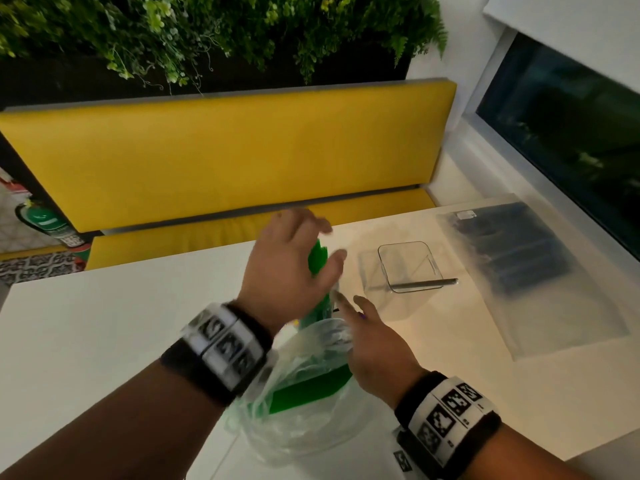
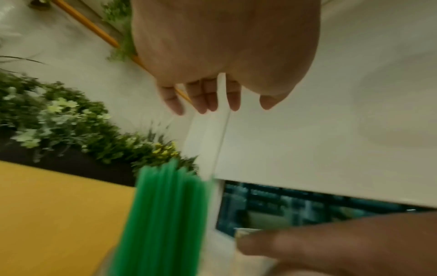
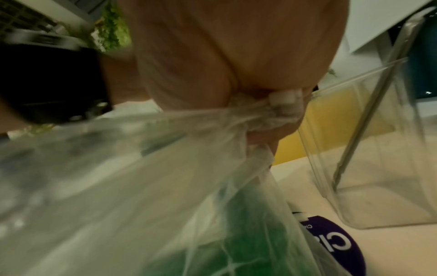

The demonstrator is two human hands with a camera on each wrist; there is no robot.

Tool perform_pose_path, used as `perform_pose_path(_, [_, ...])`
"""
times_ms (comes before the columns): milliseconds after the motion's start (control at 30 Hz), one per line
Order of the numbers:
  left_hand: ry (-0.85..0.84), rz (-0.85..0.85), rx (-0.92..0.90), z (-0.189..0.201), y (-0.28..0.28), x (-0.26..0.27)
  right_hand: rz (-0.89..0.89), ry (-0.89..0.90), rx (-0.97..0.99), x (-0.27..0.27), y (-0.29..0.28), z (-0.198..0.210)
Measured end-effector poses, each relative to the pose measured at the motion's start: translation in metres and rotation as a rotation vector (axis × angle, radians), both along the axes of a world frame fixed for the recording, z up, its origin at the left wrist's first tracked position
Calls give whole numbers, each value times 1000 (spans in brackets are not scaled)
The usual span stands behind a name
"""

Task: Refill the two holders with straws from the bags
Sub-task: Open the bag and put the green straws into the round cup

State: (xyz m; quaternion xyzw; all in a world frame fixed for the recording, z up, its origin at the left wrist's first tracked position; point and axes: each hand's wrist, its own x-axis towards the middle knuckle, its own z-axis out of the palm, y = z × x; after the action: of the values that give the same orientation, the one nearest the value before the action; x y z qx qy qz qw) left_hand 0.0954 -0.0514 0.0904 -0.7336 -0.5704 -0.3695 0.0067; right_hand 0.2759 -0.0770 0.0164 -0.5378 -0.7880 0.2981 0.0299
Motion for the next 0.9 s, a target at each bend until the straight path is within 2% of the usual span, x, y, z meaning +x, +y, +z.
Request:
perform_pose_path(33, [-39, -130, 14, 1, -22, 6, -2, 27, -11, 5, 1, -4])
perform_pose_path(67, [-42, -248, -65, -4, -44, 13, 0, 60, -13, 9, 1, -7])
perform_pose_path(133, [29, -343, -411, -34, -81, 31, 11, 122, -20, 17, 2, -14])
perform_pose_path(200, [65, -235, -726, -81, -100, 42, -4, 191, -60, 24, -2, -13])
perform_pose_path(267, [66, -145, -834, -117, -105, 43, -15, 269, -89, 28, -8, -8])
perform_pose_path(400, [249, -219, -892, -145, -103, 47, 7, 331, -89, 34, -23, -11])
perform_pose_path(500, [443, -166, -915, -148, -103, 55, 36, 385, -53, 36, -30, -10])
perform_pose_path(633, [536, -134, -889, -152, -101, 63, 143, 389, 3, 40, -37, -5])
perform_pose_path(733, [466, -161, -901, -148, -98, 65, 235, 227, 82, 49, -38, 2])
perform_pose_path(800, [303, -203, -905, -140, -94, 63, 263, 83, 162, 57, -36, 4])
perform_pose_path(867, [122, -292, -933, -129, -91, 58, 200, -2, 182, 65, -34, 2])
perform_pose_path(900, [103, -314, -914, -123, -90, 55, 164, -15, 169, 69, -32, 0])
